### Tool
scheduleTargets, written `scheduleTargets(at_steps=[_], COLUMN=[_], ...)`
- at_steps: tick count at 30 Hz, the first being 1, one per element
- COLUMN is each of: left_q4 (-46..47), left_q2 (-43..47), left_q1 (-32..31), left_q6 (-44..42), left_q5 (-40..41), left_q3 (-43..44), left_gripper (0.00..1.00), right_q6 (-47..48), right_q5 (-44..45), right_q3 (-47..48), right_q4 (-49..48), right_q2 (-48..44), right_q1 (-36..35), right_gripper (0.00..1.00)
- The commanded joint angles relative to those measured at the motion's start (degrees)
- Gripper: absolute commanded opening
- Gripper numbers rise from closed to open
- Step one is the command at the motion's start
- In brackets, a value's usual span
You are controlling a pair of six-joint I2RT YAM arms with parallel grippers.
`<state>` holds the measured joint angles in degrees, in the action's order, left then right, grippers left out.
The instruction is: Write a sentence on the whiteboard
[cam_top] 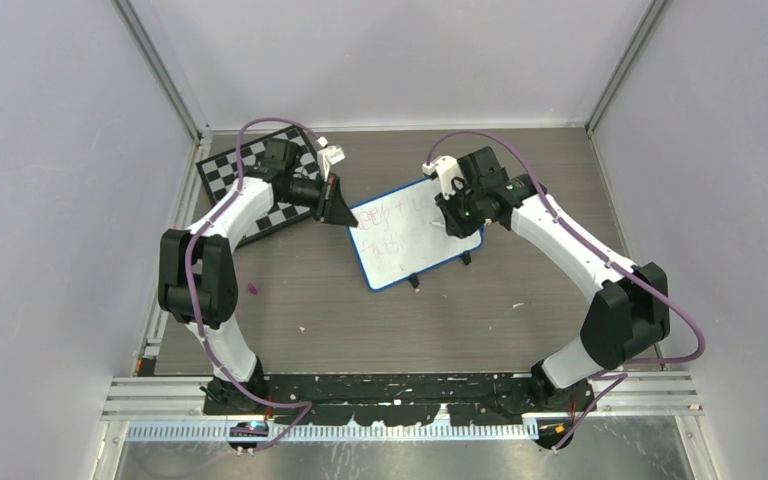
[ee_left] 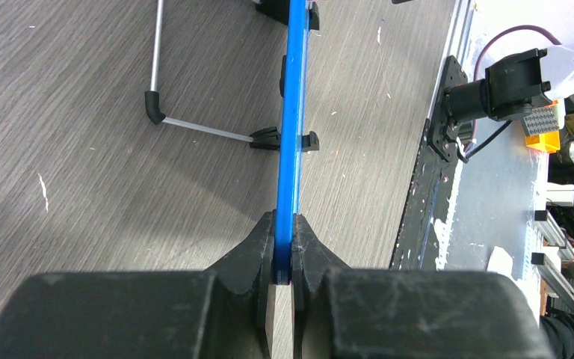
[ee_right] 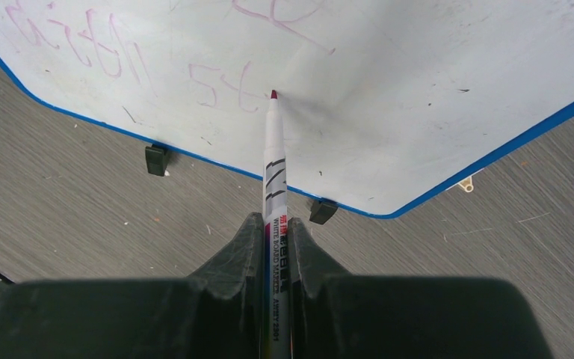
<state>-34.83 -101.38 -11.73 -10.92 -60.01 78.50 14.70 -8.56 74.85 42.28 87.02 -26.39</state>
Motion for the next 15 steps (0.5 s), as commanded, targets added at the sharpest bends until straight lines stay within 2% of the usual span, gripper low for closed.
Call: scheduleTargets(at_steps=[1,15], left_q4=[-0.7,-0.7], left_q2=[-0.5,-0.8], left_q1=[-0.7,-0.7], left_q6=[-1.7,-1.7], left_q5=[2.6,2.5], left_q3=[0.7,0.7], left_gripper=[0.00,0.00], right_q6=[0.9,0.1], right_q5=[2.5,0.7], right_q3=[1.7,-3.6], right_q4=[-1.7,-1.5], right_q2=[0.5,-1.4], right_q1=[0.6,1.3], right_gripper=[0.00,0.00])
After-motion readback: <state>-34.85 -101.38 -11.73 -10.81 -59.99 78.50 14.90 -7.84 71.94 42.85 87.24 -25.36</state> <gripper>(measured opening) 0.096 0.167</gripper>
